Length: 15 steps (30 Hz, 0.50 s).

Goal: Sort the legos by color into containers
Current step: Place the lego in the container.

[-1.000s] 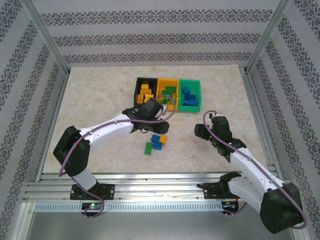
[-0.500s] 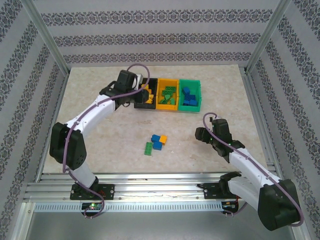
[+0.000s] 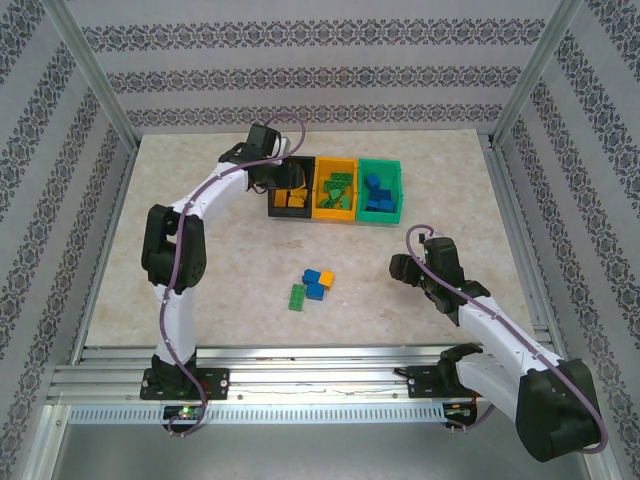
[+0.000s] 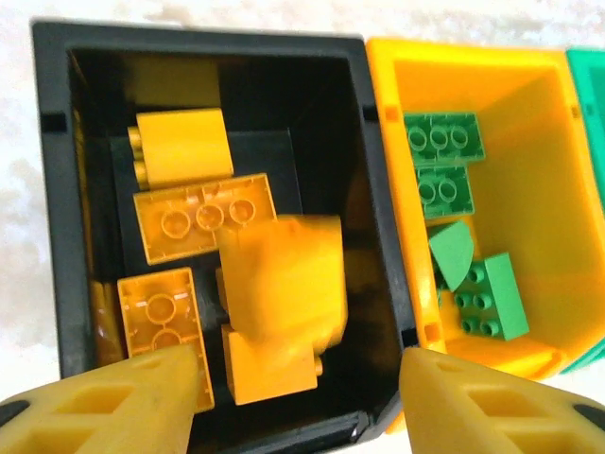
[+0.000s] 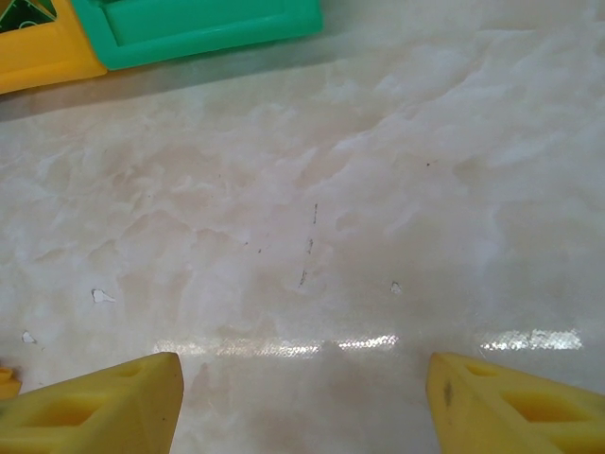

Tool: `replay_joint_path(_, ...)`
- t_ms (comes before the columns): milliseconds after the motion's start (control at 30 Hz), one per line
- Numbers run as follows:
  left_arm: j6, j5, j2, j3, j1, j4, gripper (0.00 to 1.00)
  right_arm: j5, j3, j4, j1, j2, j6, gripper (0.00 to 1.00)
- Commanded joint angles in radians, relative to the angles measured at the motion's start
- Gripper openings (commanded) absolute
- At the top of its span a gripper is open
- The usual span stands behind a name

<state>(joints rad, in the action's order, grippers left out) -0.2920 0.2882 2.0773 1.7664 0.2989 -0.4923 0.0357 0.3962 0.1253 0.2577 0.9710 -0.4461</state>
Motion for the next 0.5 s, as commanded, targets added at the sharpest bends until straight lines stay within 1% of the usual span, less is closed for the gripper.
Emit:
replay_joint_path(0, -0.015, 0.031, -0.084, -0.046, -0.007, 0.016, 0.61, 0.019, 0.019, -0.006, 0.003, 0.031, 0.012, 0.69)
replay_joint_path(100, -0.02, 0.034, -0.183, -0.176, -0.007, 0.07, 0.61, 0.026, 0.04, -0.006, 0.026, 0.071, 0.026, 0.69)
replay_joint_path(200, -0.039, 0.037, -0.296, -0.358, -0.007, 0.142, 0.61, 0.033, 0.07, -0.001, 0.07, 0.112, 0.043, 0.69)
replay_joint_path(300, -0.057, 0.035, -0.397, -0.524, -0.007, 0.193, 0.61, 0.041, 0.095, -0.025, 0.133, 0.167, 0.044, 0.69)
replay_joint_path(467, -0.109, 0.025, -0.55, -0.769, -0.007, 0.285, 0.6, 0.068, 0.189, -0.073, 0.257, 0.336, 0.021, 0.69)
